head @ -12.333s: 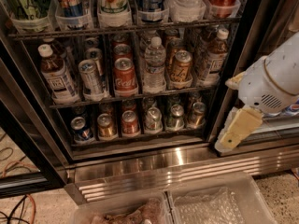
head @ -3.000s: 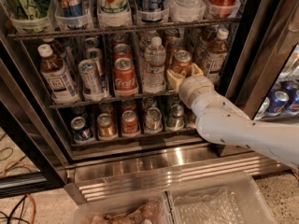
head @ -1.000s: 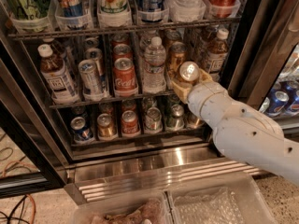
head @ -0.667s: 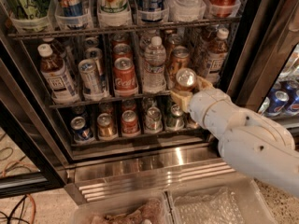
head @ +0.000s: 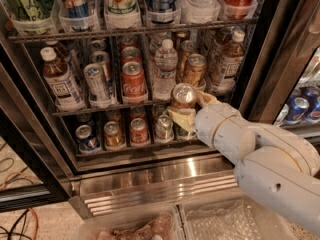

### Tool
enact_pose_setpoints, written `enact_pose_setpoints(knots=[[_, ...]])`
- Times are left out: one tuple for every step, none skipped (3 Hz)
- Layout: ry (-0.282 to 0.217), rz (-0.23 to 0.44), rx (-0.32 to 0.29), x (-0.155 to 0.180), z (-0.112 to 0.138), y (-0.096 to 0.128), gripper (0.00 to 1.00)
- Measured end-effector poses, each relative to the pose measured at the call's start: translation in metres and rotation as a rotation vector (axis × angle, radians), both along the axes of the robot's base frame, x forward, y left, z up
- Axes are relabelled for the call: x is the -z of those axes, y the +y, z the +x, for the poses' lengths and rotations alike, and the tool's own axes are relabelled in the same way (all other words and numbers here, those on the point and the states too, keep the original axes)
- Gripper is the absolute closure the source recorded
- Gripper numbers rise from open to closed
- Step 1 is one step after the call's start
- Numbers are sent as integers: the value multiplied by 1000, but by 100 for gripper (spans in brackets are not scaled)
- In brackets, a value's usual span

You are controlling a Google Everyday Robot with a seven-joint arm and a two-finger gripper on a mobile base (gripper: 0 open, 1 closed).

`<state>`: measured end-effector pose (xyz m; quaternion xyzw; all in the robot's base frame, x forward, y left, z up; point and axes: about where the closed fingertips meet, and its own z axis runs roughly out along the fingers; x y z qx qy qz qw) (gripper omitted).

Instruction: Pick orange can from middle shelf of fridge

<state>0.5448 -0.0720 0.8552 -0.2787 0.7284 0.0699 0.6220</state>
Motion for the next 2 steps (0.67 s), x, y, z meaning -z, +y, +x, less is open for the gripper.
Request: enact_pose_setpoints(knots=[[-6, 19, -71, 0, -14, 14, 100], [0, 48, -124, -3, -26, 17, 100]])
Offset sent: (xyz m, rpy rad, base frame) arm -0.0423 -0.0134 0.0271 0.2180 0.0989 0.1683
